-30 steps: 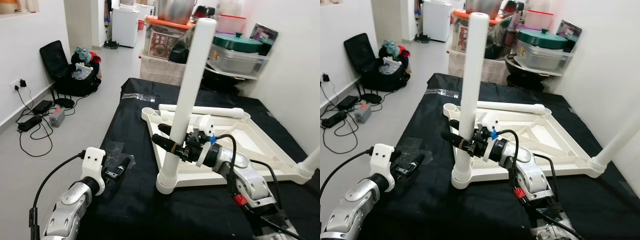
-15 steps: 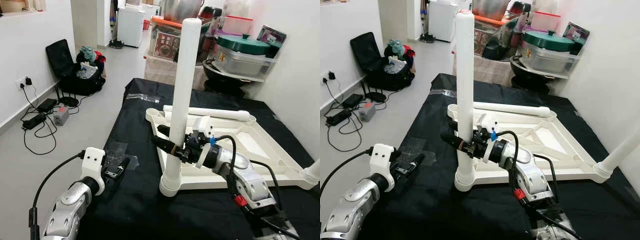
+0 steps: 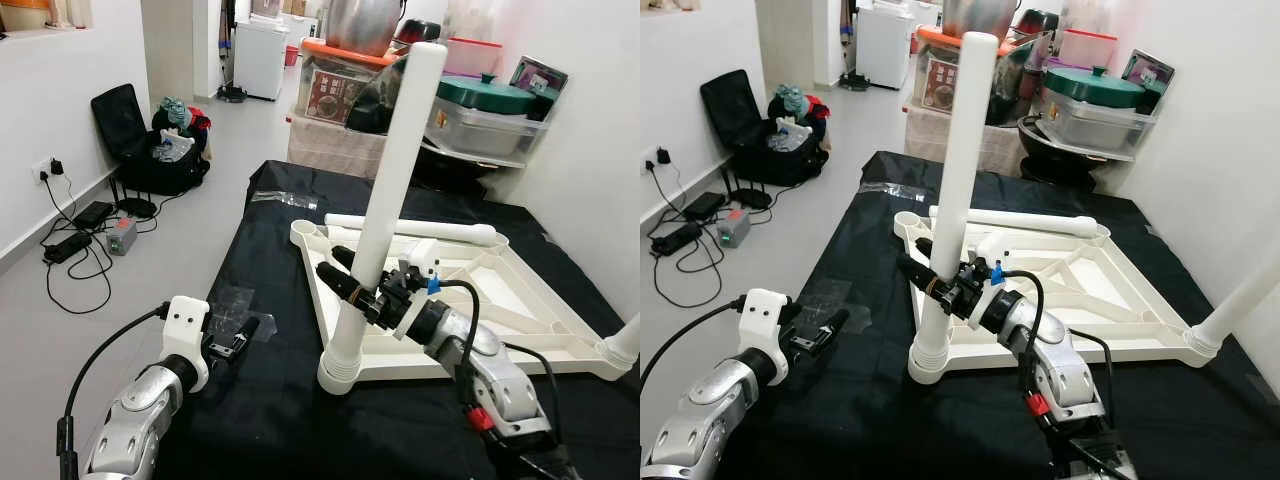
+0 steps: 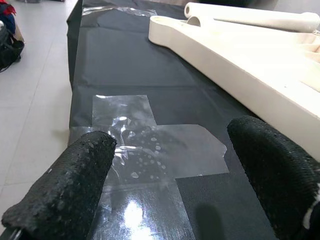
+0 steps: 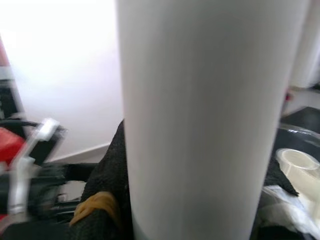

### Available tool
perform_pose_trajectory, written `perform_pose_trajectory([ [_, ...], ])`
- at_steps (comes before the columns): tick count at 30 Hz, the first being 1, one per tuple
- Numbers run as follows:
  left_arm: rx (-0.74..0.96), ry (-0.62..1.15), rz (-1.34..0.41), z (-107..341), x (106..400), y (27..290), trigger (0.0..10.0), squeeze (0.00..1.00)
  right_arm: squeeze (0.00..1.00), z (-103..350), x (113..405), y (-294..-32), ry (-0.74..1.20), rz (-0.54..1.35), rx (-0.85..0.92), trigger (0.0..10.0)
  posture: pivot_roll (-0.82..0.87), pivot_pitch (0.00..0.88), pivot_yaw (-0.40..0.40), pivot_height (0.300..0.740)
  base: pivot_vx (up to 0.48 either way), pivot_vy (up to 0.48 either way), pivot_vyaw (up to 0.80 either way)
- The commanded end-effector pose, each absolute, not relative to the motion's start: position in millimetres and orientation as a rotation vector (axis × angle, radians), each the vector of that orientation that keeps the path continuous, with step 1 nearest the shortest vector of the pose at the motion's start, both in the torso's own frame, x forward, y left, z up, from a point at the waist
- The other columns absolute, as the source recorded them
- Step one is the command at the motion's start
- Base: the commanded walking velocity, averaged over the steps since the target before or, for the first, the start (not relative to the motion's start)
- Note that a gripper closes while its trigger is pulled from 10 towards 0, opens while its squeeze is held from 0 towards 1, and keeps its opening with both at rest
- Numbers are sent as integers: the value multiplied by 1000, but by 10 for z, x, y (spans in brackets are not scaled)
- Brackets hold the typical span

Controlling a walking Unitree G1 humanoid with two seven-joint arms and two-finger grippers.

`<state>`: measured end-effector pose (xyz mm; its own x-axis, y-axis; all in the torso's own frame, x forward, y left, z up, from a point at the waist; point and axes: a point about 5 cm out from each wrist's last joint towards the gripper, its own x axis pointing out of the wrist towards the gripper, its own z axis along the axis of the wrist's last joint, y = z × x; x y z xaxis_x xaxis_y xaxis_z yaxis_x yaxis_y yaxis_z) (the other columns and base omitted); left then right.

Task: Building children table

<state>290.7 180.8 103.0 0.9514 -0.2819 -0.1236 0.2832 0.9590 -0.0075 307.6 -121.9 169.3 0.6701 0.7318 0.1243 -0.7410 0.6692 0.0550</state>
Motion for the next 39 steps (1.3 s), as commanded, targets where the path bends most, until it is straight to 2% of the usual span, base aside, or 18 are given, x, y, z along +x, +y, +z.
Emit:
perform_pose_trajectory([
  [1,-5,128,-311,1031,2923,1751,10000,0,0,1066,2980,-1283,229,709,47,0,89,0,-147,740,0,0,0],
  [4,-5,128,-311,1031,2923,1751,10000,0,0,1066,2980,-1283,229,709,47,0,89,0,-147,740,0,0,0],
  [5,-4,129,-311,1025,2925,1752,10000,0,0,1006,2981,-1282,270,631,20,0,86,0,-146,740,0,0,0],
  [6,-4,129,-311,1025,2925,1752,10000,0,0,1006,2981,-1282,270,631,20,0,86,0,-146,740,0,0,0],
  [9,-5,129,-309,1017,2929,1744,10000,0,0,854,3033,-1413,402,314,-12,0,86,0,-149,740,0,0,0],
  [10,-5,129,-309,1017,2929,1744,10000,0,0,854,3033,-1413,402,314,-12,0,86,0,-149,740,0,0,0],
  [14,-3,127,-303,1015,2926,1751,10000,0,0,825,3065,-1753,410,-63,51,0,83,0,-149,740,0,0,0],
  [20,0,128,-298,1012,2926,1765,10000,0,0,869,2999,-1932,357,-277,90,0,77,0,-147,740,0,0,0],
  [24,1,128,-298,1011,2929,1763,10000,0,0,945,2921,-1941,293,-381,114,0,71,0,-140,740,0,0,0],
  [39,6,131,-302,1007,2947,1763,10000,0,0,946,2859,-1943,280,-500,143,0,67,0,-129,740,0,0,0],
])
